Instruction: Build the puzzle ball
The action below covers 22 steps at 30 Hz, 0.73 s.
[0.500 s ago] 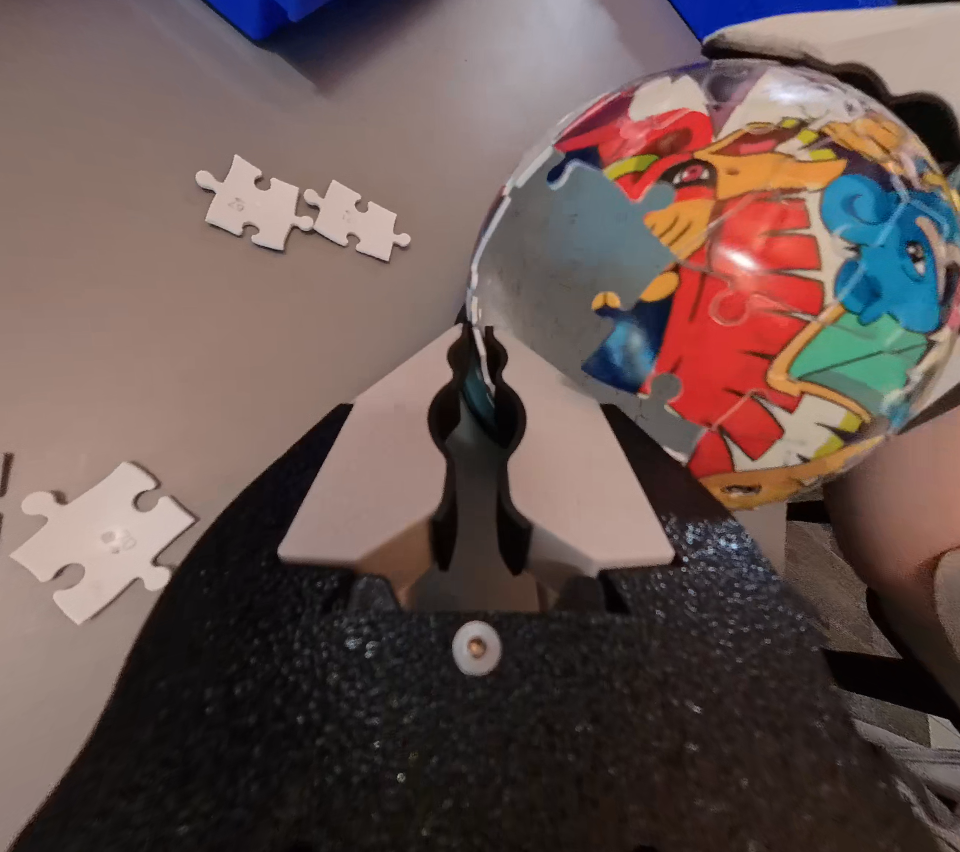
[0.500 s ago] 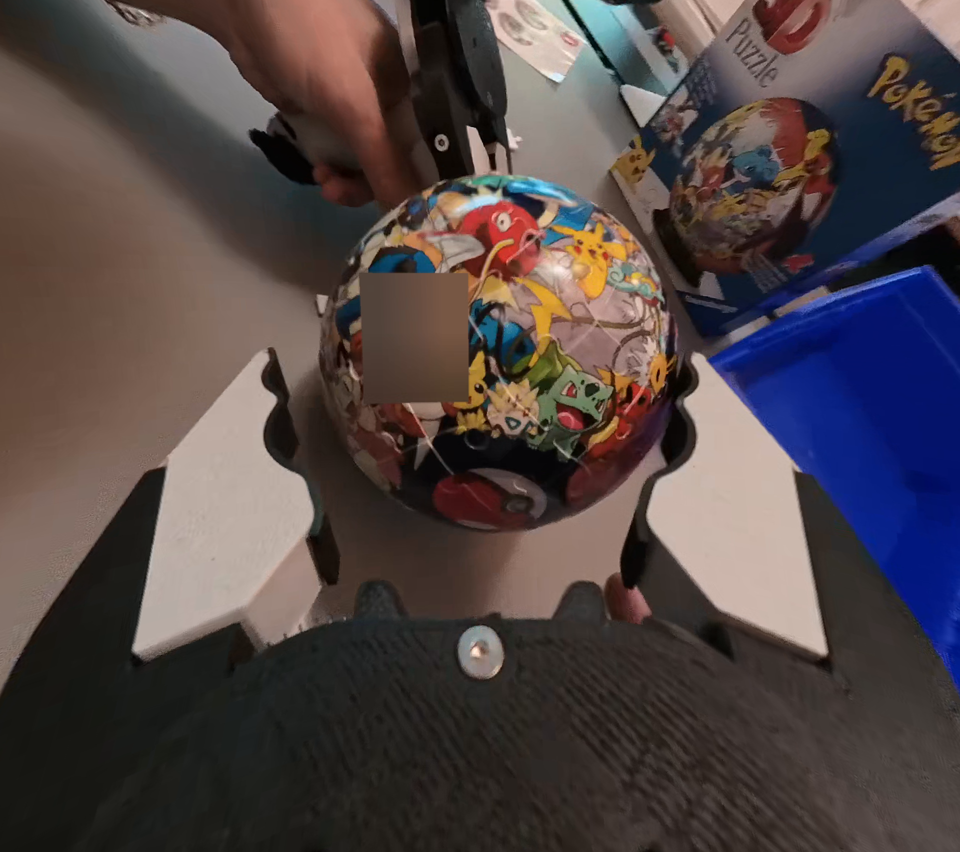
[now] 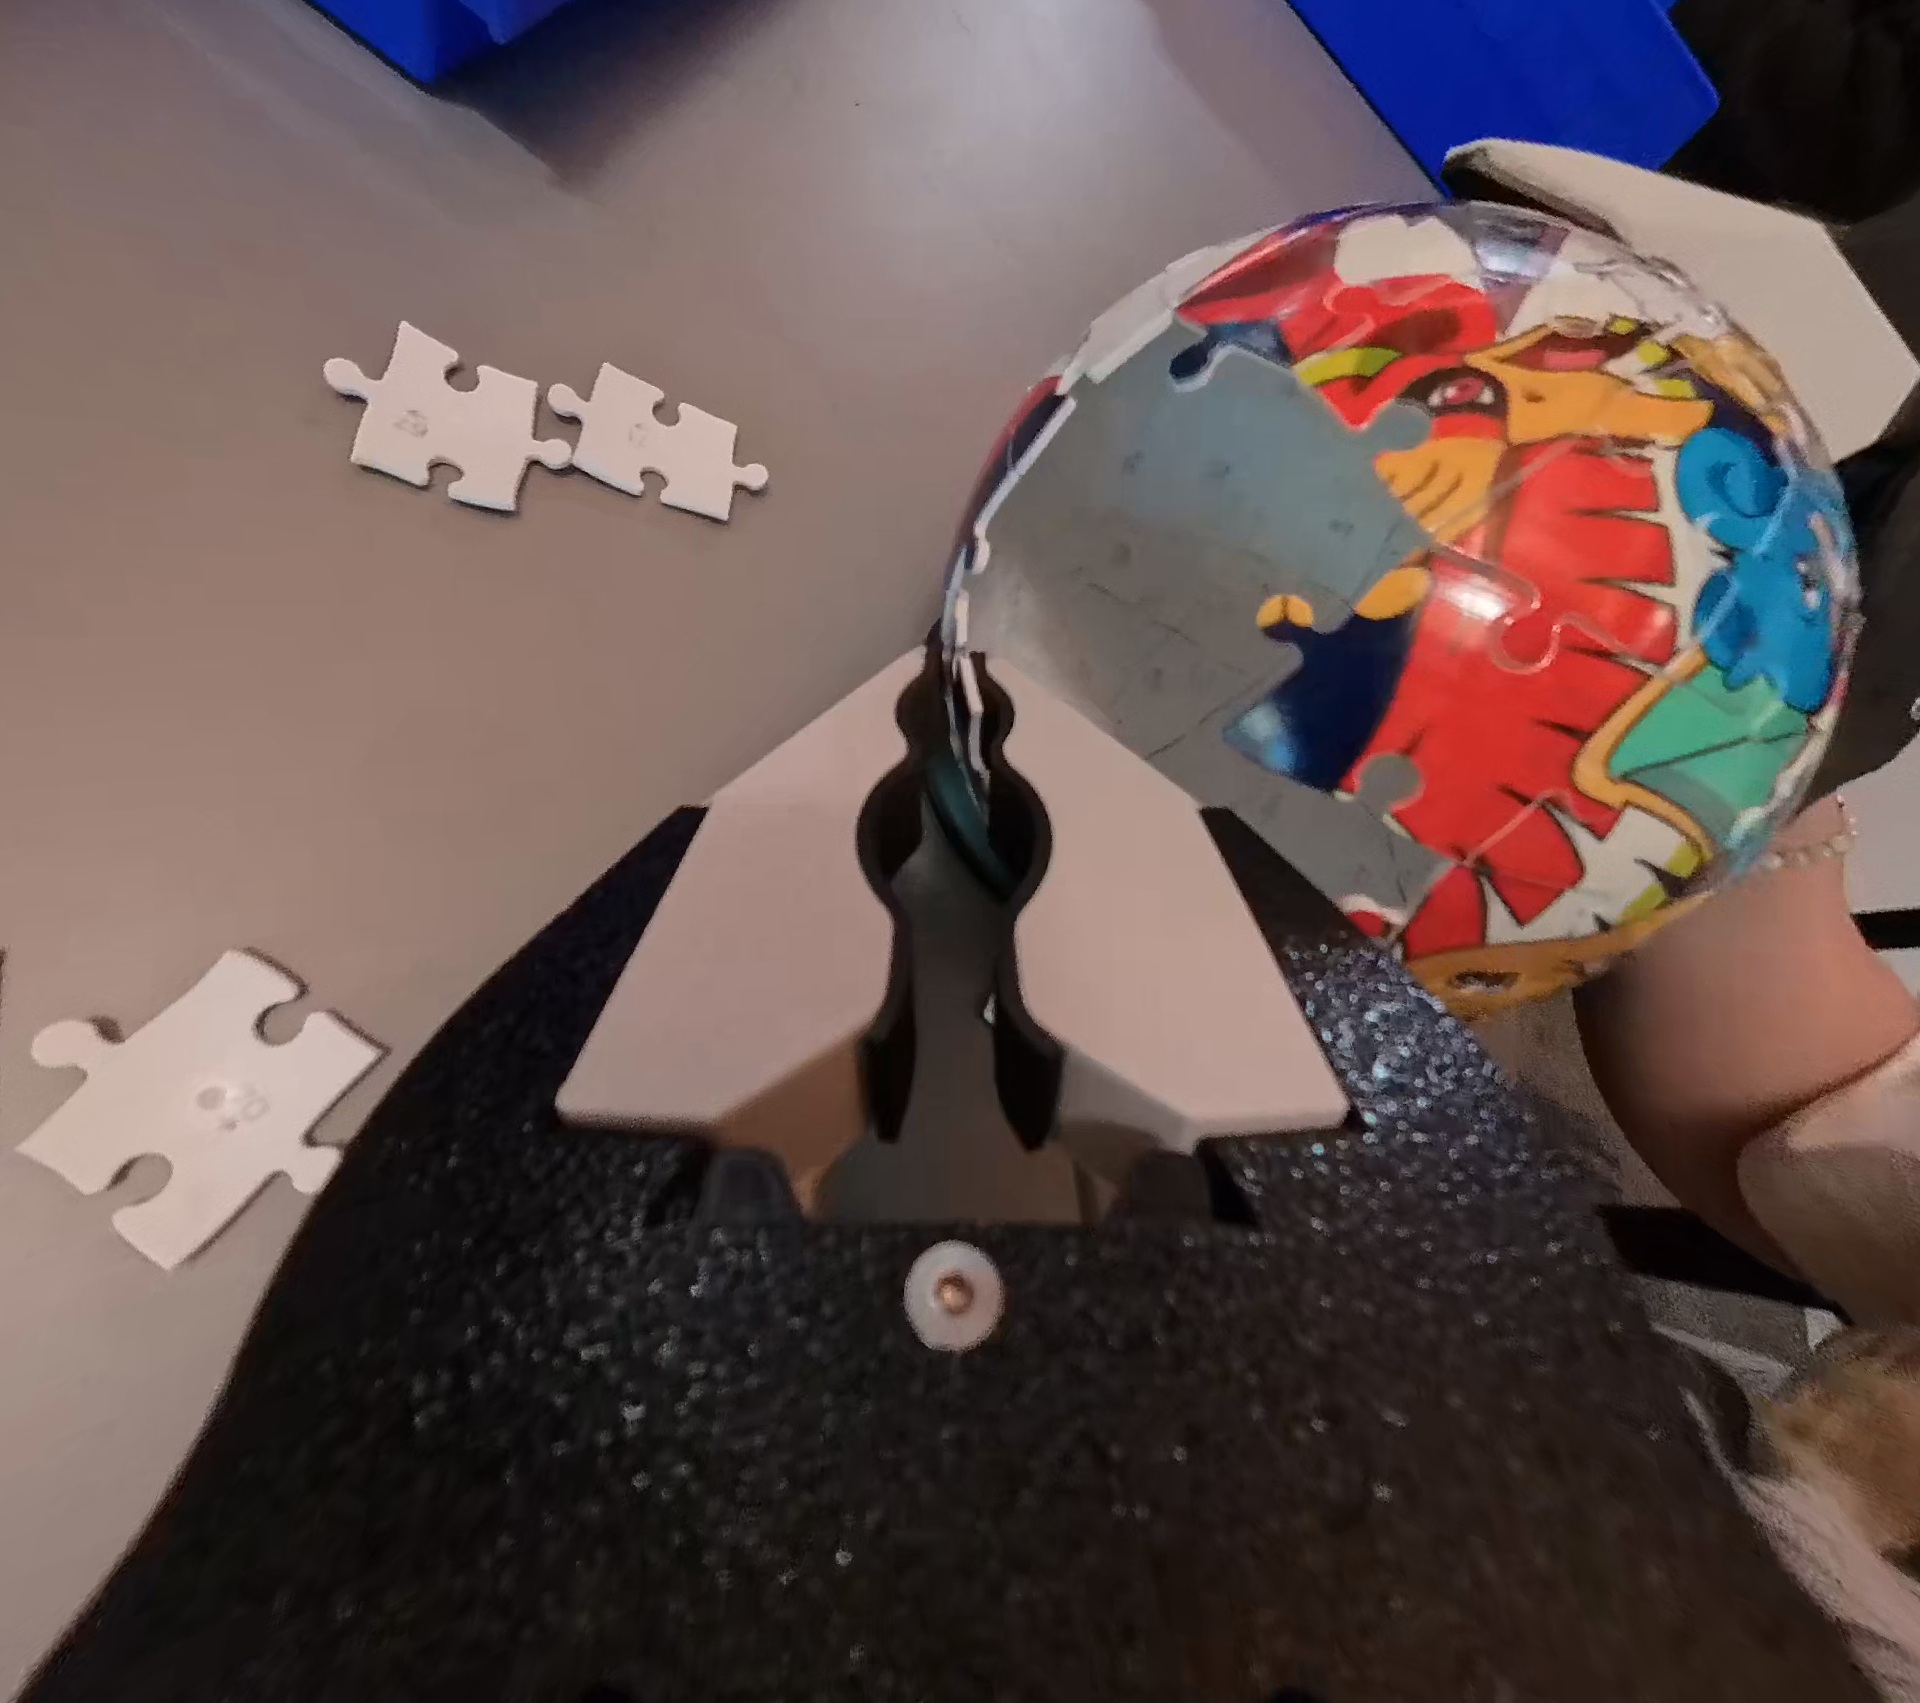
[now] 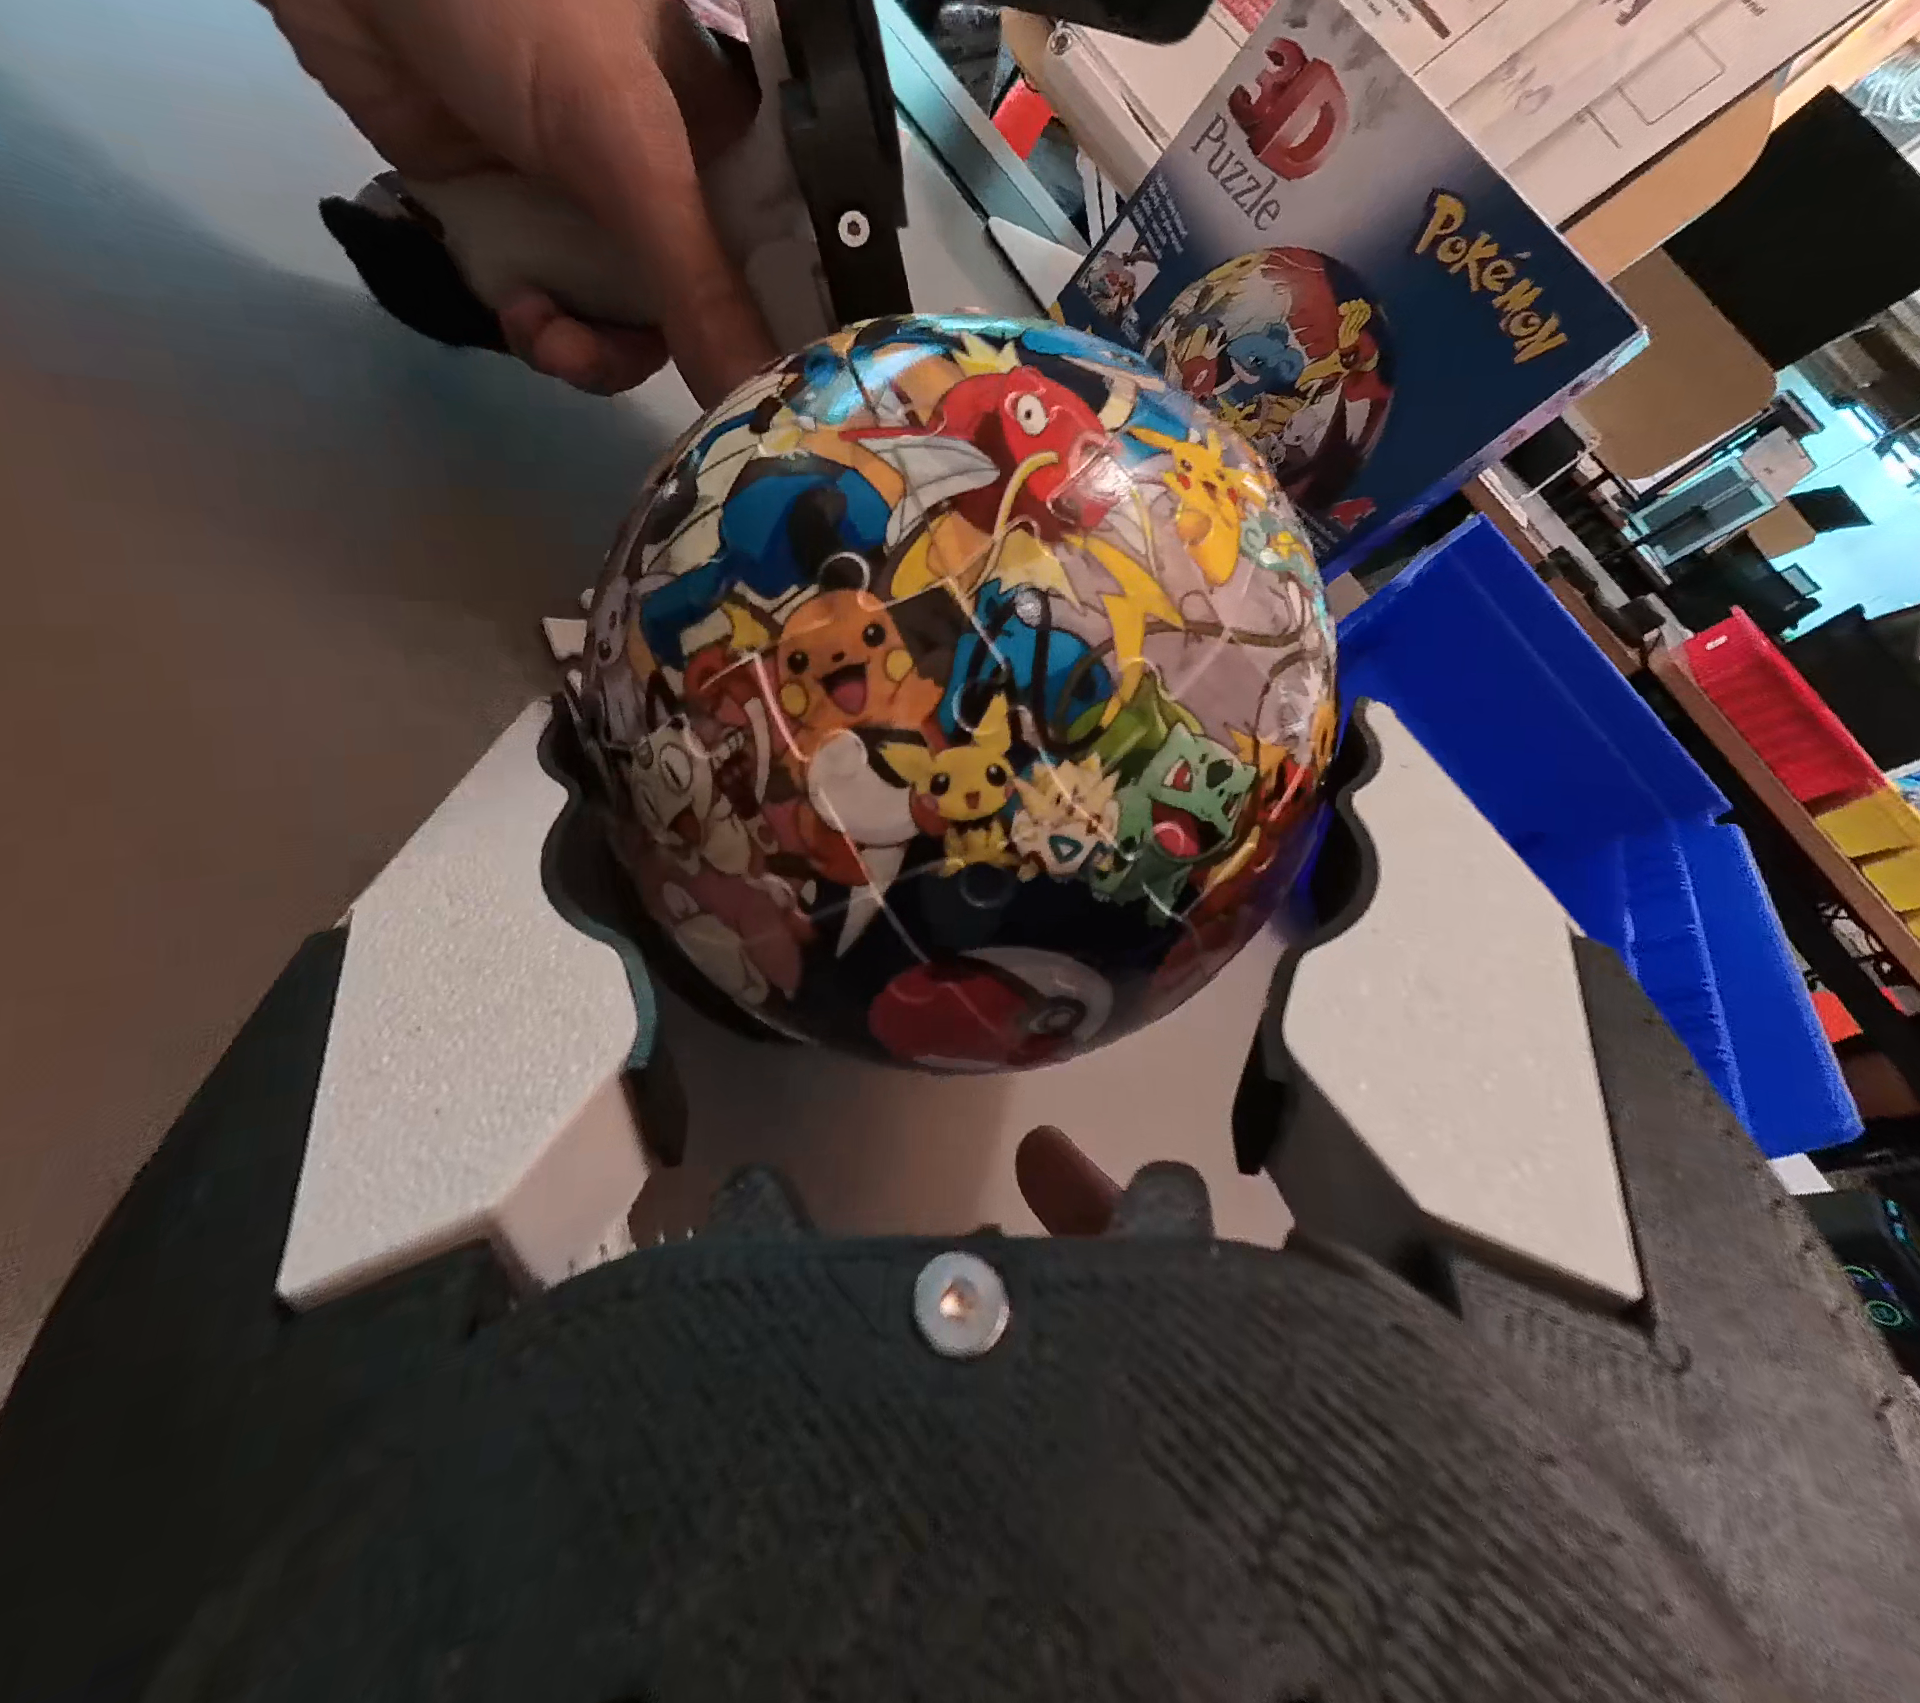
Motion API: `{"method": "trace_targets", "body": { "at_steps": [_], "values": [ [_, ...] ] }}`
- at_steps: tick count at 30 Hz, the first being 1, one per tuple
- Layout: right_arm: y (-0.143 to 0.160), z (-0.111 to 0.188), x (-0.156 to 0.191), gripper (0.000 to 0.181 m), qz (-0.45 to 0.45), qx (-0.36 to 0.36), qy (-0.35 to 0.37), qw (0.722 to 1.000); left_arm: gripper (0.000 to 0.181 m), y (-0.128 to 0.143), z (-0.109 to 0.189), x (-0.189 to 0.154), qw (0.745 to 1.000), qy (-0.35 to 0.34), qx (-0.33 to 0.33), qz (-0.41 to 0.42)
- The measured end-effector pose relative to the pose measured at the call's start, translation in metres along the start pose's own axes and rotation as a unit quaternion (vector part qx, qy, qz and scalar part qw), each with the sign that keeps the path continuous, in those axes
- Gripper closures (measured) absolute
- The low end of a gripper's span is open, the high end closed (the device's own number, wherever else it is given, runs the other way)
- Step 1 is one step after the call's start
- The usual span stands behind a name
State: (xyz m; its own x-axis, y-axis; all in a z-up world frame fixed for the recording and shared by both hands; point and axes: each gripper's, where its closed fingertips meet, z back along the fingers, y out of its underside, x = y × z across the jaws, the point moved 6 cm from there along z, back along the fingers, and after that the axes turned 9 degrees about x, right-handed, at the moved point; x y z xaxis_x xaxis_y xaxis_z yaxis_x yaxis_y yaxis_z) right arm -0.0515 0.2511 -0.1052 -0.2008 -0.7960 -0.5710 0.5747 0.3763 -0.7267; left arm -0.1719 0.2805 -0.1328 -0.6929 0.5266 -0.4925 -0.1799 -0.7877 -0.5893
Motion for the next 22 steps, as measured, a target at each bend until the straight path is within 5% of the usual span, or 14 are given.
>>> {"method": "trace_targets", "body": {
  "at_steps": [22],
  "values": [
    [-0.005, 0.002, 0.009, 0.047, -0.011, -0.05, 0.019, 0.998, 0.18, -0.001, 0.012, 0.004, 0.999, 0.032, 0.022, 0.004]
  ]
}}
